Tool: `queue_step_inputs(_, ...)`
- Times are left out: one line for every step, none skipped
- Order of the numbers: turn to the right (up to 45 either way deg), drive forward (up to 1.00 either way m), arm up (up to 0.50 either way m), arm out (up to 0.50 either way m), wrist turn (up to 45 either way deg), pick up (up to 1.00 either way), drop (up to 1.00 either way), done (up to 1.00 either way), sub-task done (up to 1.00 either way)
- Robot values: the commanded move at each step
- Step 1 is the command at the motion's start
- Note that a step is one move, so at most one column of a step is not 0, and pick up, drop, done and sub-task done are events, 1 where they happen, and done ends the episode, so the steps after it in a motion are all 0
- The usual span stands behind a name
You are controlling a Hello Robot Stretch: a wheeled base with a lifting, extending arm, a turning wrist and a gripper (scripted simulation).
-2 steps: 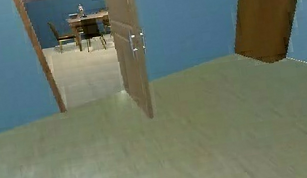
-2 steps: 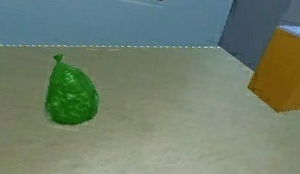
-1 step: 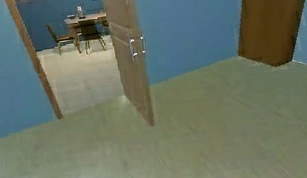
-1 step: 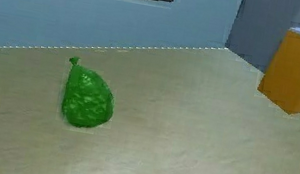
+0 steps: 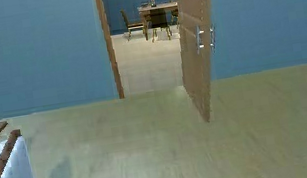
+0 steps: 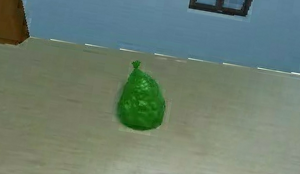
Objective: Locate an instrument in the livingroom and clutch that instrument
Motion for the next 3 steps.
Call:
queue_step_inputs(0.0, 1.00, 0.00, 0.00, 0.0, 0.00, 0.00, 0.00, 0.00)
queue_step_inputs(0.0, 0.95, 0.00, 0.00, 0.0, 0.00, 0.00, 0.00, 0.00)
queue_step_inputs(6.0, 0.00, 0.00, 0.00, 0.0, 0.00, 0.00, 0.00, 0.00)
